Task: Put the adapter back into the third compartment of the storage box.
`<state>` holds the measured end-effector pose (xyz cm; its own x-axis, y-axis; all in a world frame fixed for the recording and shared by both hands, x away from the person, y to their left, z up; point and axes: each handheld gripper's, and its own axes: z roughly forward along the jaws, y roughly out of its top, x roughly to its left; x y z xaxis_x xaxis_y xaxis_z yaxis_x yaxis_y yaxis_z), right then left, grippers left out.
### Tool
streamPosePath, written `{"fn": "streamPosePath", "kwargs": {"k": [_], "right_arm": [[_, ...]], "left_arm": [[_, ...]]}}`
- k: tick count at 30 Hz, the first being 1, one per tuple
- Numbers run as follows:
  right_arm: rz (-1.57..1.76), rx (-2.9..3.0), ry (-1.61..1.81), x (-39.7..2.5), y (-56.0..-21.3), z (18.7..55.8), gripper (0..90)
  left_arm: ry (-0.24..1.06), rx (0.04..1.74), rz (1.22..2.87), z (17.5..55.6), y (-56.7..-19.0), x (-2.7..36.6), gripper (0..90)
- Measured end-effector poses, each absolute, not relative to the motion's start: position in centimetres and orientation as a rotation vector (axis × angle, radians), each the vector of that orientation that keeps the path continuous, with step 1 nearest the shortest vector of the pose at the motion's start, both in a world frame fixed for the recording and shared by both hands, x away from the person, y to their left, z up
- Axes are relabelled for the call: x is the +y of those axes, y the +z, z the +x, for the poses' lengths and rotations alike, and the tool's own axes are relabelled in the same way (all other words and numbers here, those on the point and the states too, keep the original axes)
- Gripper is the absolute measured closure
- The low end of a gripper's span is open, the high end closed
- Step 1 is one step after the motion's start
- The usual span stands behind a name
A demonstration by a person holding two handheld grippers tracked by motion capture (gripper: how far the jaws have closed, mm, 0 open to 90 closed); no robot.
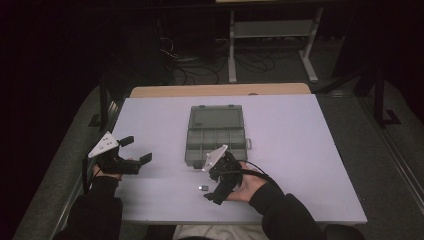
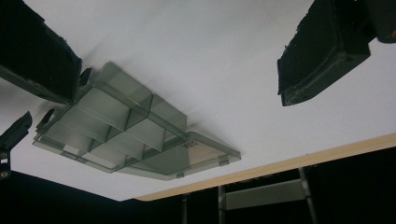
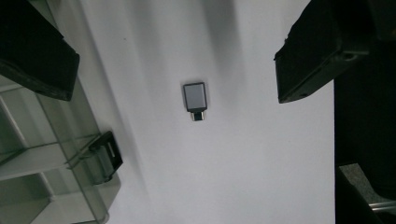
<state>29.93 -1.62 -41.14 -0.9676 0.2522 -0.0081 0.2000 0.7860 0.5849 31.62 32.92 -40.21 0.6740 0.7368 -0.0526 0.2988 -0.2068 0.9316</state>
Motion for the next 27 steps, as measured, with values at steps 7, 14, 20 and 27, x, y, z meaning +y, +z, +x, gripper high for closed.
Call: {"fn": "streamPosePath", "kwargs": {"k": [7, 14, 20, 27], "right_arm": [[0.346, 2.918, 0.924, -1.1, -41.4, 29.9, 6.7], [0.323, 2.954, 0.921, -0.8, -41.6, 30.1, 15.3], [0.308, 2.957, 0.915, -0.5, -41.6, 30.0, 28.4], [0.298, 2.977, 0.906, -0.1, -41.7, 30.2, 37.1]], "left_arm": [[0.497, 0.827, 1.791, 31.6, -40.2, 32.9, 0.0], [0.497, 0.825, 1.792, 31.6, -40.2, 32.9, 0.0], [0.497, 0.825, 1.792, 31.6, -40.2, 32.9, 0.0], [0.495, 0.824, 1.792, 31.6, -40.2, 32.9, 0.0]]}}
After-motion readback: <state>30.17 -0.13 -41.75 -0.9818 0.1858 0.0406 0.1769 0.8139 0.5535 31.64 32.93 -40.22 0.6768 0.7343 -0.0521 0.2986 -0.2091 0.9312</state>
